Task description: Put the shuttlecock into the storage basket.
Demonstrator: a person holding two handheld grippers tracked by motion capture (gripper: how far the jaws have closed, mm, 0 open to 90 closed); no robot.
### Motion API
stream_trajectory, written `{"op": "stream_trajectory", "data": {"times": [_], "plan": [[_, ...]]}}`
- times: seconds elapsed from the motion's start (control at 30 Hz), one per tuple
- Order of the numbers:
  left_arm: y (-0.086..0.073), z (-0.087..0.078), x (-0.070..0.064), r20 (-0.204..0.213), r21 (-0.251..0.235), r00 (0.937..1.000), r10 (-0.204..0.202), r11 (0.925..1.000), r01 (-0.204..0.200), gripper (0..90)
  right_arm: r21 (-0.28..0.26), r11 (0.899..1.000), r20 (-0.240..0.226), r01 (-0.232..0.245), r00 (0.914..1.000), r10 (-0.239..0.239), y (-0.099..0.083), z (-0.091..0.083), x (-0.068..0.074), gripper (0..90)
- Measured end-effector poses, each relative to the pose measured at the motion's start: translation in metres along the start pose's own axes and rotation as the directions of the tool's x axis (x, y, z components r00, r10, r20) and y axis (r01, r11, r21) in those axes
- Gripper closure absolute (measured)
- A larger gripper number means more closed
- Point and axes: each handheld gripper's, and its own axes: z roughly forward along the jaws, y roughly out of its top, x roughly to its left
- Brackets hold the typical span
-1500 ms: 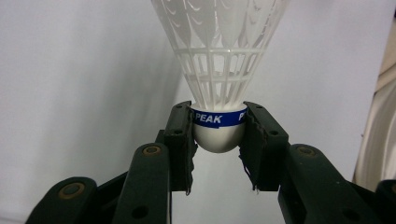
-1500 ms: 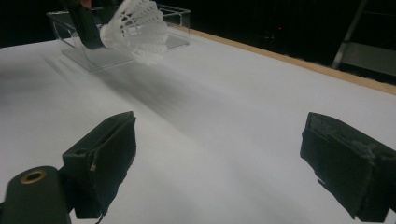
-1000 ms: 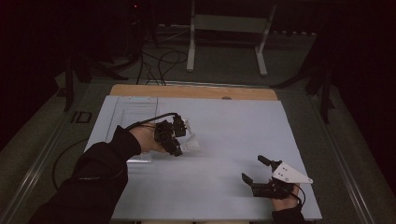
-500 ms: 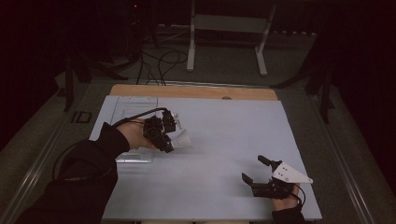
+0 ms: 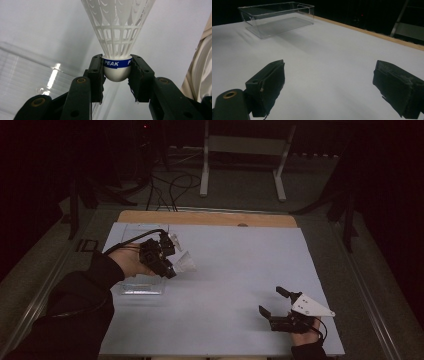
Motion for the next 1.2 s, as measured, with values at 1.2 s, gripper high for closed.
{"op": "stream_trajectory", "data": {"times": [1.2], "plan": [[-0.073, -0.035, 0.027, -0.072, -0.018, 0.9837, -0.165, 0.9863, 0.164, 65.6, -0.031, 0.999, -0.014, -0.014, 0.9998, 0.014, 0.001, -0.001, 0.000, 10.5]]}}
